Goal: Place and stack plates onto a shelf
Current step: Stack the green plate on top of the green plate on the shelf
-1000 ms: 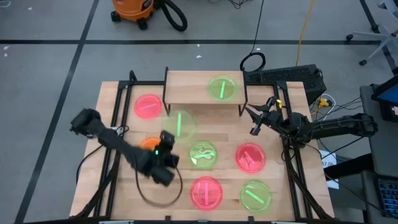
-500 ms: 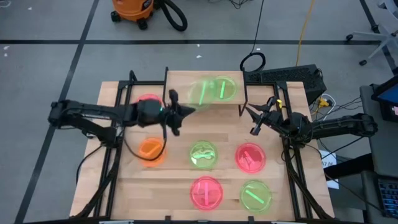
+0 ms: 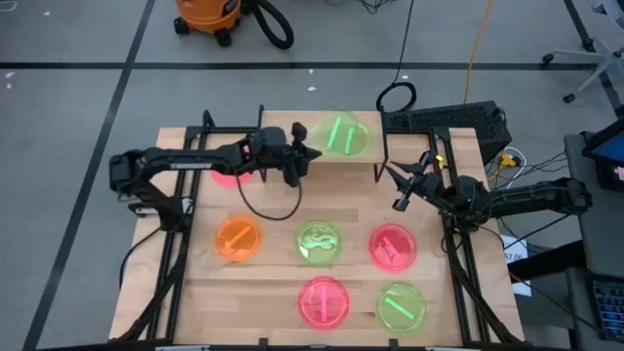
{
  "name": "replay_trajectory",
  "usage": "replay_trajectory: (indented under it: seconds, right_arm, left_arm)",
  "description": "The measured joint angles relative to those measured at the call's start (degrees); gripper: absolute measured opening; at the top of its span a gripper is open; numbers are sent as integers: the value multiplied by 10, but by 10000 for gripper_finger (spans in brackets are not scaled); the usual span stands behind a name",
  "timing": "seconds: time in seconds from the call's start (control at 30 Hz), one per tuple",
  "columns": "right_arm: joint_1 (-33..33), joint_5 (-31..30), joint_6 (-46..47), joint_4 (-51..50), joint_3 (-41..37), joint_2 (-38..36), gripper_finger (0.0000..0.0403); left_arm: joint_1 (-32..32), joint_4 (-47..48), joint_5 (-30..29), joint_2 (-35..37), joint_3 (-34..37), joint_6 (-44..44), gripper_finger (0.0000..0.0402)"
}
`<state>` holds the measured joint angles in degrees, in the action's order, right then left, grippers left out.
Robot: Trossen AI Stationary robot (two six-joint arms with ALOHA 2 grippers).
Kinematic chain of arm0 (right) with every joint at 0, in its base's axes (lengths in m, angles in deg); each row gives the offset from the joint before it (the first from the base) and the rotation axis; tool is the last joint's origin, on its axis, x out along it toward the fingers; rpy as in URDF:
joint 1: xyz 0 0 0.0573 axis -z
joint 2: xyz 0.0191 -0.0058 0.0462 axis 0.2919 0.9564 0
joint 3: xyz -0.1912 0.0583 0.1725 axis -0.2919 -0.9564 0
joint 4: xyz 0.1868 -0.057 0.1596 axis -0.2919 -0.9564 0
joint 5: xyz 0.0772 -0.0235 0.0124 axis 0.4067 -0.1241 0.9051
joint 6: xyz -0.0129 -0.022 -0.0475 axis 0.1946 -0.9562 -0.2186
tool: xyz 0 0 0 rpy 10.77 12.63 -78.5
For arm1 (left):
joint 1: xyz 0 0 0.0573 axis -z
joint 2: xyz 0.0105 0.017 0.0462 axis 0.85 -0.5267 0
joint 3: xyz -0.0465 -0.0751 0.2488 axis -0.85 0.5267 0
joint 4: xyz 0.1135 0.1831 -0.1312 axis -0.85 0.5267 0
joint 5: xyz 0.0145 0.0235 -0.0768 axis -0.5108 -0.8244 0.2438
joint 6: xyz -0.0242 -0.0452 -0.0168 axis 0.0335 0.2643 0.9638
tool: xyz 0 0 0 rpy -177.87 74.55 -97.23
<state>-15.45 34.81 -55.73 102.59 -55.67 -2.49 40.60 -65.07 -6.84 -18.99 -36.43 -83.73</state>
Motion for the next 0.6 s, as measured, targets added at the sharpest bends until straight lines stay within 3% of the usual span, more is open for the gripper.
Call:
replay_trajectory:
  seconds: [0.33, 0.6]
  right_arm:
    - [0, 1, -17, 12, 0, 0, 70]
    - [0, 0, -44, 15, 0, 0, 70]
  left_arm:
    - [0, -5, 22, -85, -54, -12, 1]
    - [0, -17, 25, -90, -62, -13, 1]
